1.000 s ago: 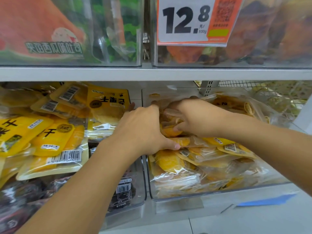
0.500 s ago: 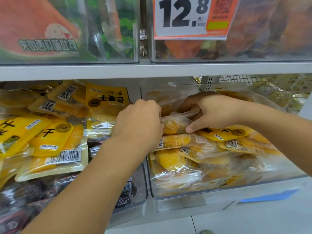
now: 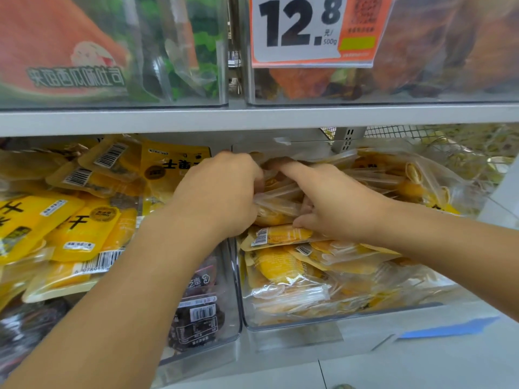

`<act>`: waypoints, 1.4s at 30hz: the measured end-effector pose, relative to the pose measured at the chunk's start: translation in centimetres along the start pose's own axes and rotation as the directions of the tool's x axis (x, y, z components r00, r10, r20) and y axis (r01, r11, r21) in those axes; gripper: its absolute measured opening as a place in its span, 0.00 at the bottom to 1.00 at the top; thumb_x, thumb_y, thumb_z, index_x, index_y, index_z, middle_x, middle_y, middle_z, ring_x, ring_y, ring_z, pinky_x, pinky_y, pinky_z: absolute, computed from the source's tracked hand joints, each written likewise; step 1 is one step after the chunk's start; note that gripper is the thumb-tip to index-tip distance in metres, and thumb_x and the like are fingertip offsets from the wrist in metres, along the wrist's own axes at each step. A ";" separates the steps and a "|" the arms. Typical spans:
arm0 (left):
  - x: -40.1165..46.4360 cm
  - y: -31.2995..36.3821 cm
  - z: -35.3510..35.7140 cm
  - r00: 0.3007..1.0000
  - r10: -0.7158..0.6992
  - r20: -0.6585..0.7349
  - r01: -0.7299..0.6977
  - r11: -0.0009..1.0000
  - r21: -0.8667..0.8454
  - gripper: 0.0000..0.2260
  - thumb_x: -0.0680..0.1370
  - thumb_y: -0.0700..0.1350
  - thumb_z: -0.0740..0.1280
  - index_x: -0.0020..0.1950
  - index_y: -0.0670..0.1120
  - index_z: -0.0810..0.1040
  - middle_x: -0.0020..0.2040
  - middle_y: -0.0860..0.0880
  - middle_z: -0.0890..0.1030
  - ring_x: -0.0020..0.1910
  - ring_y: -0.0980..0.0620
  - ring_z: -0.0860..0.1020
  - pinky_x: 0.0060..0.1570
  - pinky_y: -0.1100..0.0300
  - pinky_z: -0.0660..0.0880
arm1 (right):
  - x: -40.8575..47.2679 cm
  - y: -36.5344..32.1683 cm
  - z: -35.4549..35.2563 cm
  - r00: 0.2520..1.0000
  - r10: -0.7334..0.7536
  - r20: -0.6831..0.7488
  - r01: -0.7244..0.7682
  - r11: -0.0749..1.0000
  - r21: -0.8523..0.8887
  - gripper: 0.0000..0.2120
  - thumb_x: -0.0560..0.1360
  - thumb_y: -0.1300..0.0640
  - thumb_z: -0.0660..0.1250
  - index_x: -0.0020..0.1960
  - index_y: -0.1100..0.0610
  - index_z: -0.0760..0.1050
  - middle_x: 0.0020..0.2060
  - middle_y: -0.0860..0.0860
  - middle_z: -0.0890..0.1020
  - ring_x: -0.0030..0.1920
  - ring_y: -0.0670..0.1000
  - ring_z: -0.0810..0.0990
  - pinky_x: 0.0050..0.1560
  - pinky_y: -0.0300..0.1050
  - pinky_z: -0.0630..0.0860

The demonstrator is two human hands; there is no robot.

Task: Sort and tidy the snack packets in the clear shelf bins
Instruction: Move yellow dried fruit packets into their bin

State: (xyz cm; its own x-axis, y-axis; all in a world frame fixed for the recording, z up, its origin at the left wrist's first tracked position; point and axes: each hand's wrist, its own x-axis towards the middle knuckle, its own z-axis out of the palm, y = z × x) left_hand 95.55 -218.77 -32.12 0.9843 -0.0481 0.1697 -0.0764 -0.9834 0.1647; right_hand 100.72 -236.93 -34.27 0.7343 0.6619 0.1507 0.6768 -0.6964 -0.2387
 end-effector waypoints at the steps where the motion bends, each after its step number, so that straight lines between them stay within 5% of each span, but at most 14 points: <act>1: -0.1 -0.3 -0.1 1.000 0.024 0.005 -0.024 0.999 -0.031 0.07 0.76 0.57 0.72 0.51 0.57 0.84 0.46 0.51 0.80 0.46 0.48 0.78 0.44 0.55 0.75 | -0.1 0.0 -0.2 1.000 0.000 0.003 0.000 0.999 0.052 0.44 0.68 0.63 0.78 0.74 0.43 0.59 0.42 0.39 0.75 0.36 0.42 0.82 0.39 0.43 0.83; 5: -0.5 -0.9 0.2 1.000 0.031 0.004 -0.031 0.994 -0.101 0.14 0.79 0.62 0.65 0.43 0.55 0.85 0.35 0.52 0.79 0.38 0.49 0.78 0.38 0.54 0.75 | -1.2 -0.6 -1.2 0.995 0.065 -0.075 -0.039 0.951 0.306 0.31 0.66 0.58 0.82 0.63 0.48 0.71 0.56 0.42 0.78 0.37 0.42 0.85 0.38 0.43 0.83; 8: -0.6 -0.8 0.2 0.998 0.039 -0.049 -0.045 0.988 -0.145 0.07 0.77 0.59 0.70 0.50 0.59 0.84 0.45 0.54 0.82 0.47 0.49 0.79 0.48 0.49 0.79 | -2.1 -0.2 -1.8 0.954 0.081 -0.288 0.028 0.934 0.356 0.11 0.71 0.50 0.77 0.45 0.54 0.77 0.37 0.44 0.81 0.30 0.43 0.81 0.31 0.35 0.76; 10: -0.5 -0.9 0.3 0.991 0.082 -0.106 -0.097 0.985 -0.146 0.08 0.74 0.56 0.74 0.51 0.61 0.80 0.47 0.56 0.80 0.49 0.50 0.78 0.49 0.50 0.78 | -2.0 0.4 -2.0 0.957 0.068 -0.281 0.014 0.960 0.280 0.10 0.73 0.51 0.74 0.37 0.54 0.81 0.27 0.43 0.79 0.26 0.42 0.76 0.29 0.30 0.68; 12: -0.4 -0.9 0.5 0.974 0.186 -0.133 -0.202 0.971 -0.124 0.10 0.72 0.54 0.77 0.48 0.61 0.78 0.47 0.56 0.76 0.48 0.50 0.75 0.48 0.50 0.76 | -1.7 0.7 -2.0 0.987 0.038 -0.157 -0.010 0.984 0.176 0.03 0.73 0.52 0.75 0.42 0.50 0.86 0.28 0.42 0.82 0.30 0.42 0.79 0.33 0.34 0.72; 15: -0.5 -0.7 0.6 0.962 0.235 -0.136 -0.253 0.958 -0.134 0.10 0.71 0.60 0.75 0.50 0.60 0.82 0.49 0.56 0.77 0.51 0.50 0.75 0.50 0.49 0.76 | -0.8 0.6 -1.7 0.998 0.053 0.029 -0.052 0.998 -0.024 0.19 0.68 0.49 0.79 0.58 0.39 0.80 0.31 0.44 0.81 0.32 0.42 0.79 0.38 0.45 0.78; 20: -0.5 -0.4 0.9 0.972 0.200 -0.127 -0.220 0.961 -0.168 0.13 0.78 0.60 0.67 0.42 0.54 0.84 0.37 0.56 0.75 0.41 0.54 0.74 0.42 0.51 0.76 | 0.8 0.8 -2.4 0.981 0.162 0.111 -0.187 0.943 0.274 0.16 0.77 0.40 0.65 0.50 0.50 0.84 0.36 0.53 0.80 0.30 0.46 0.76 0.33 0.40 0.77; 24: -0.3 -0.3 1.1 0.989 0.118 -0.084 -0.132 0.975 -0.180 0.14 0.78 0.60 0.69 0.37 0.53 0.82 0.30 0.56 0.76 0.35 0.56 0.75 0.39 0.54 0.76 | 1.2 1.3 -2.2 0.955 0.156 0.252 -0.203 0.964 0.171 0.10 0.75 0.49 0.73 0.56 0.46 0.83 0.44 0.49 0.85 0.40 0.48 0.82 0.41 0.43 0.80; 27: -0.6 -0.1 1.0 0.996 0.062 -0.056 -0.071 0.982 -0.173 0.07 0.76 0.58 0.72 0.46 0.57 0.82 0.38 0.57 0.78 0.43 0.53 0.78 0.44 0.55 0.76 | 1.5 0.9 -1.5 0.965 0.144 0.218 -0.156 0.987 0.036 0.09 0.72 0.48 0.75 0.53 0.46 0.84 0.40 0.43 0.83 0.33 0.35 0.79 0.35 0.31 0.74; 30: -0.8 0.1 1.2 1.000 0.022 -0.022 -0.025 0.987 -0.159 0.18 0.75 0.56 0.74 0.63 0.60 0.75 0.53 0.53 0.81 0.54 0.49 0.77 0.50 0.53 0.77 | 1.5 0.9 -0.7 0.988 0.148 0.053 -0.141 0.983 -0.115 0.09 0.75 0.46 0.71 0.36 0.45 0.79 0.32 0.45 0.78 0.34 0.44 0.78 0.38 0.42 0.75; 33: -0.6 0.2 0.9 1.000 0.006 0.013 -0.005 0.994 -0.111 0.26 0.74 0.53 0.75 0.69 0.60 0.70 0.52 0.52 0.80 0.48 0.49 0.75 0.47 0.53 0.77 | 1.6 1.5 -0.9 0.983 0.146 -0.111 -0.159 0.981 -0.113 0.11 0.76 0.48 0.69 0.35 0.45 0.75 0.35 0.49 0.79 0.39 0.55 0.79 0.42 0.48 0.77; 37: -0.2 1.0 0.9 0.998 0.012 0.054 -0.016 0.996 0.085 0.21 0.78 0.46 0.71 0.68 0.54 0.68 0.53 0.50 0.78 0.49 0.46 0.74 0.42 0.53 0.69 | 1.2 1.5 -0.9 0.988 0.091 -0.124 -0.101 0.991 -0.083 0.09 0.76 0.47 0.69 0.42 0.51 0.82 0.51 0.49 0.78 0.49 0.56 0.79 0.51 0.52 0.77; 40: 0.3 1.3 1.3 0.988 0.018 0.155 -0.038 0.992 0.121 0.20 0.83 0.49 0.62 0.73 0.50 0.61 0.67 0.46 0.75 0.67 0.41 0.72 0.52 0.50 0.70 | 1.1 1.2 -0.5 0.995 0.055 -0.083 -0.063 0.993 -0.099 0.10 0.77 0.47 0.68 0.45 0.53 0.83 0.60 0.49 0.79 0.56 0.55 0.79 0.56 0.53 0.76; 42: 0.3 1.4 1.6 0.975 -0.007 0.220 -0.012 0.996 0.085 0.29 0.84 0.60 0.54 0.79 0.47 0.51 0.77 0.43 0.66 0.79 0.40 0.57 0.71 0.44 0.62 | 1.5 1.0 -0.3 0.996 0.030 -0.087 -0.044 0.986 -0.161 0.09 0.78 0.48 0.66 0.49 0.52 0.83 0.63 0.49 0.77 0.60 0.56 0.77 0.57 0.53 0.76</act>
State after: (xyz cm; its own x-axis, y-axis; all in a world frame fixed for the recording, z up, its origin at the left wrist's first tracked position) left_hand 95.95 -220.46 -33.37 0.9957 -0.0785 -0.0496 -0.0744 -0.9941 0.0792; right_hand 102.52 -236.76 -34.04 0.7563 0.6138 0.2262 0.6434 -0.7605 -0.0873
